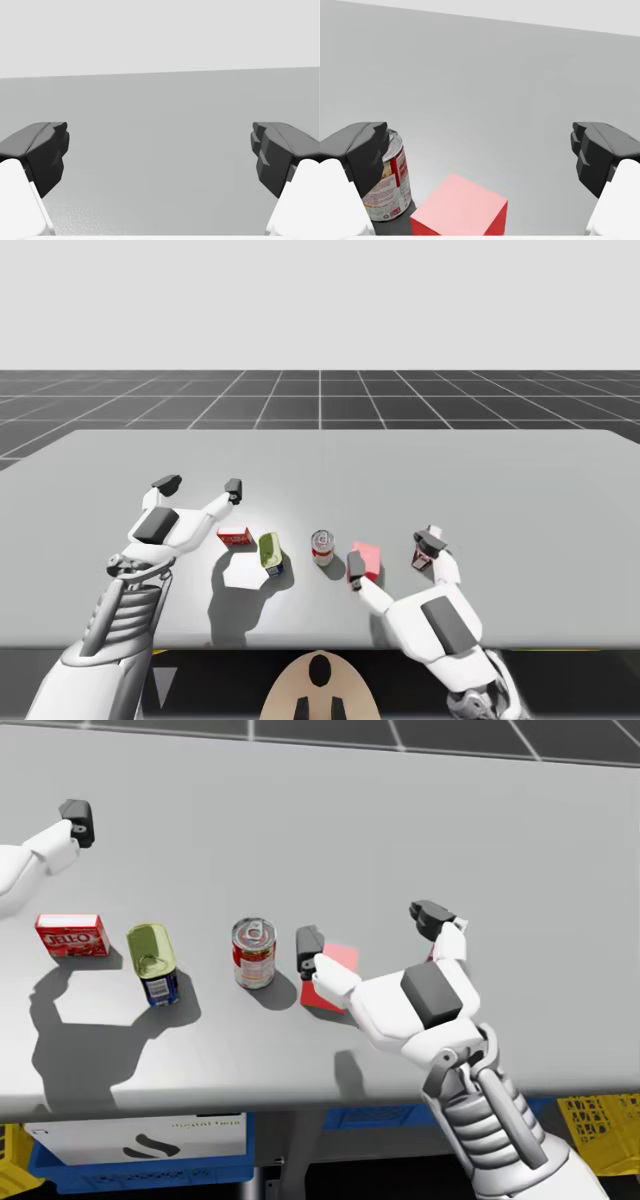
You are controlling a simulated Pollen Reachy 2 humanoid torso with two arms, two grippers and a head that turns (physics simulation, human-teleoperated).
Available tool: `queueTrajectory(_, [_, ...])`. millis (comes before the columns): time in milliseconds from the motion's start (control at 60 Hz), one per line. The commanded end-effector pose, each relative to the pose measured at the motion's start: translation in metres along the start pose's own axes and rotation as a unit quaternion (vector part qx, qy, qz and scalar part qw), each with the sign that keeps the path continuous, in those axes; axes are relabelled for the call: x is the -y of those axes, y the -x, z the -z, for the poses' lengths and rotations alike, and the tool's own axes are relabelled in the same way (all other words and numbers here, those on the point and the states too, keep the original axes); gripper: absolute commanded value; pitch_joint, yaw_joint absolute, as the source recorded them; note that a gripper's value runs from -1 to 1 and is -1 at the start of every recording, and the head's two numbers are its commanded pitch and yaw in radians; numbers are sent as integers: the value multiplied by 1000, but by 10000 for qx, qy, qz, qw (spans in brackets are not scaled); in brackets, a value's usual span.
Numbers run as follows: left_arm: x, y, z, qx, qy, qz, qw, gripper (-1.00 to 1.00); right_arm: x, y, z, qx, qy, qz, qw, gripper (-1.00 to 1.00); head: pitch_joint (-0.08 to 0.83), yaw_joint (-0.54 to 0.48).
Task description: Find the red cube and pick it up.
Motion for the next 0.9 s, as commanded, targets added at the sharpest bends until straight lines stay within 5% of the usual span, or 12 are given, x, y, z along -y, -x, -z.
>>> queueTrajectory(17, [1,1,1,7,-10,-9,10000,-1000,-22,24,-1,-200,-101,387,9990,-1000,732,-146])
queueTrajectory(467, [1,1,1,36,-48,28,10000,-1000,-32,76,33,-705,237,202,9970,-1000,734,-139])
queueTrajectory(900, [2,1,1,53,-42,51,10000,-1000,-43,92,63,-1216,356,202,9917,-1000,728,-139])
